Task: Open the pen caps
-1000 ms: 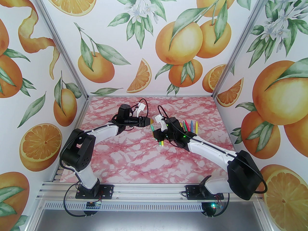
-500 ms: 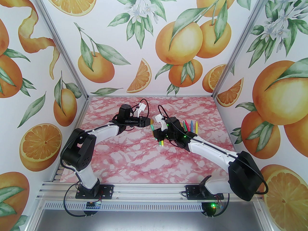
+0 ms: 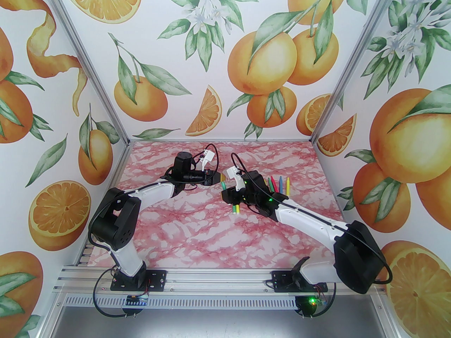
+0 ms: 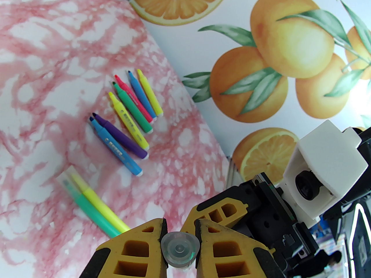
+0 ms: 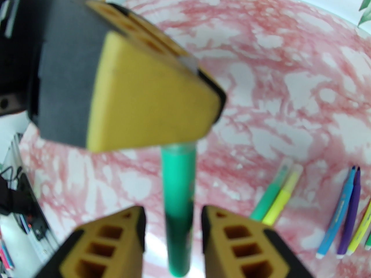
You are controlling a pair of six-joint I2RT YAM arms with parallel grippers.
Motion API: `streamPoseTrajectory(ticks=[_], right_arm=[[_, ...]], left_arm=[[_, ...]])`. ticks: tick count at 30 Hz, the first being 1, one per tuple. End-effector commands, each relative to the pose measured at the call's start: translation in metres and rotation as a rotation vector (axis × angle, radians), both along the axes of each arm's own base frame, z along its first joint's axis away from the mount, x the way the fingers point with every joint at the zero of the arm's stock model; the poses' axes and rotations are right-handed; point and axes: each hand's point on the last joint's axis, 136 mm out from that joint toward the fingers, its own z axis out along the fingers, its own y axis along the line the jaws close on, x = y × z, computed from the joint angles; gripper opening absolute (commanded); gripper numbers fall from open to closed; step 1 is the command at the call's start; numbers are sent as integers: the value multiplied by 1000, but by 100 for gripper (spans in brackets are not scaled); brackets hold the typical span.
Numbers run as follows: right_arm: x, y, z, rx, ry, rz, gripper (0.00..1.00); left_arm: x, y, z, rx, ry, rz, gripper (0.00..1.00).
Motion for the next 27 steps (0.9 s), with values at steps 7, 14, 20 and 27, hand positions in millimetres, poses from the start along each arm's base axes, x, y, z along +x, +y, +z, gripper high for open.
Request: streamPoseTrajectory(ticks=[7, 14, 20, 27], right_arm=[[7, 10, 1, 13, -14, 14, 24], [-6, 1, -5, -17, 5, 26, 10], [-22, -9, -22, -47, 39, 46, 3], [-34, -13, -34, -61, 62, 68, 0]], left_arm=[[1, -3, 28, -44, -73, -13, 3], [14, 8, 29, -16, -97, 67, 0], [31, 22, 36, -24, -86, 131, 0], [49, 37, 44, -31, -88, 202, 0]])
